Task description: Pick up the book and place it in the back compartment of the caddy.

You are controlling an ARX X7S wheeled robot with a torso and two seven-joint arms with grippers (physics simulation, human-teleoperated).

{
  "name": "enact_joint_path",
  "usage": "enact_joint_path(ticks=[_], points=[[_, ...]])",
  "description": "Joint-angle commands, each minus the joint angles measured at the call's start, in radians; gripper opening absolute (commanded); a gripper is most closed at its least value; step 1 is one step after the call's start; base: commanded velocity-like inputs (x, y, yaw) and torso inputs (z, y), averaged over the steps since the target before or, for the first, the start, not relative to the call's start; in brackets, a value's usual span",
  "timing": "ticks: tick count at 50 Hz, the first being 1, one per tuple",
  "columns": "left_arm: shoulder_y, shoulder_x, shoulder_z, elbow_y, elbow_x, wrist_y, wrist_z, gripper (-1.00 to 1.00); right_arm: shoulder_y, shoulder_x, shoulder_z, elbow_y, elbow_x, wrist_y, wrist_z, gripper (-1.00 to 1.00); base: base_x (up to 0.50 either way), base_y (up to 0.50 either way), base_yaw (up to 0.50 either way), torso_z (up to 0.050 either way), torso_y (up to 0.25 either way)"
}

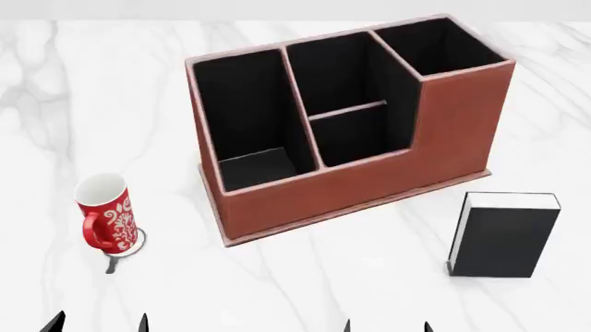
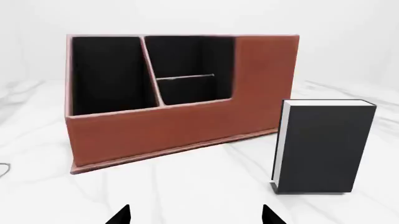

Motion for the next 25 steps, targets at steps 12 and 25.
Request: enact_joint_path(ticks=[12, 25], points=[[0.023, -0.048, 0.049, 0.039, -0.052, 0.047, -0.055, 1.00, -0.021, 0.048, -0.058, -0.022, 0.053, -0.049, 0.040, 1.00, 0.00, 0.00, 0.00, 0.000, 0.000], [0.094, -0.062, 0.075, 0.083, 0.038, 0.272, -0.176, 1.00, -0.129, 0.065, -0.062, -0.133, 0.073, -0.263, 0.077, 1.00, 0.00, 0.00, 0.00, 0.000, 0.000]])
